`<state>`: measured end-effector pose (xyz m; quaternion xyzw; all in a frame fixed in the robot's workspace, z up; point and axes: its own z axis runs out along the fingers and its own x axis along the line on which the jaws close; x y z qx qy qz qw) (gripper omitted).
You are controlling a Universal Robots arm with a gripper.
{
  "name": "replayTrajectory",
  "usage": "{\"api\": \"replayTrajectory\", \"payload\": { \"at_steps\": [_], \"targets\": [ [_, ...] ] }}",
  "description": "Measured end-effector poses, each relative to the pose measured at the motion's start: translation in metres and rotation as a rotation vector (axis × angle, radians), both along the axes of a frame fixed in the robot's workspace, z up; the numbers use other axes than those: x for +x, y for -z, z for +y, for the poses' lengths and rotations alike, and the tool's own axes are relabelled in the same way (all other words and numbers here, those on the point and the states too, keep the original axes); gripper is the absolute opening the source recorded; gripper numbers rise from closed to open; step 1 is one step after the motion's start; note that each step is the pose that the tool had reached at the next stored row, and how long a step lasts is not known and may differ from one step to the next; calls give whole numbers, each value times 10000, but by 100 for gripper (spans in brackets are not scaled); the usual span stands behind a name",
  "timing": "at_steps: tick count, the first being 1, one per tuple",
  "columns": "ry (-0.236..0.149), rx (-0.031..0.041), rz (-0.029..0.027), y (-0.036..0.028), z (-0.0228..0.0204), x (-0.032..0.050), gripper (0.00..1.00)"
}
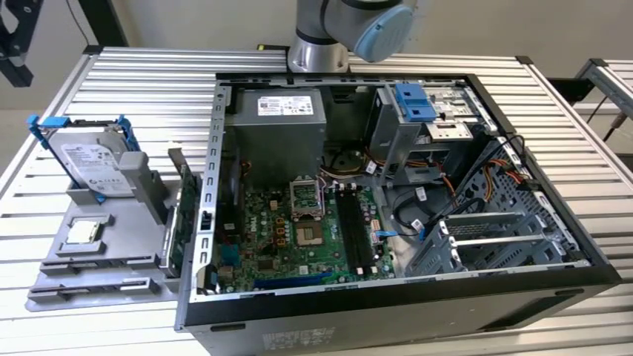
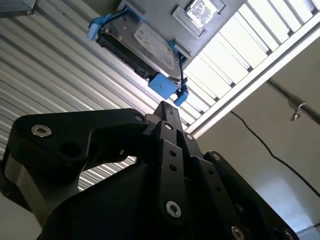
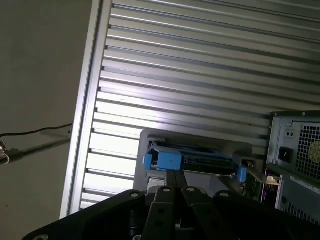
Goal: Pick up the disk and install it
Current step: 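Pick up the disk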
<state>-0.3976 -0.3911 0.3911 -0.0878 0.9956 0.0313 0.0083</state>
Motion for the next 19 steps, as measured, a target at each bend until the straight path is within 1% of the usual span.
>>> {"api": "replayTrajectory", "payload": {
  "at_steps": [8, 13, 19],
  "targets": [
    [-1430, -59, 1, -1, 0, -1, 0],
    [-2305, -65, -2, 0, 0, -1, 0],
    [-3183, -105, 0, 0, 0, 0, 0]
  ]
}}
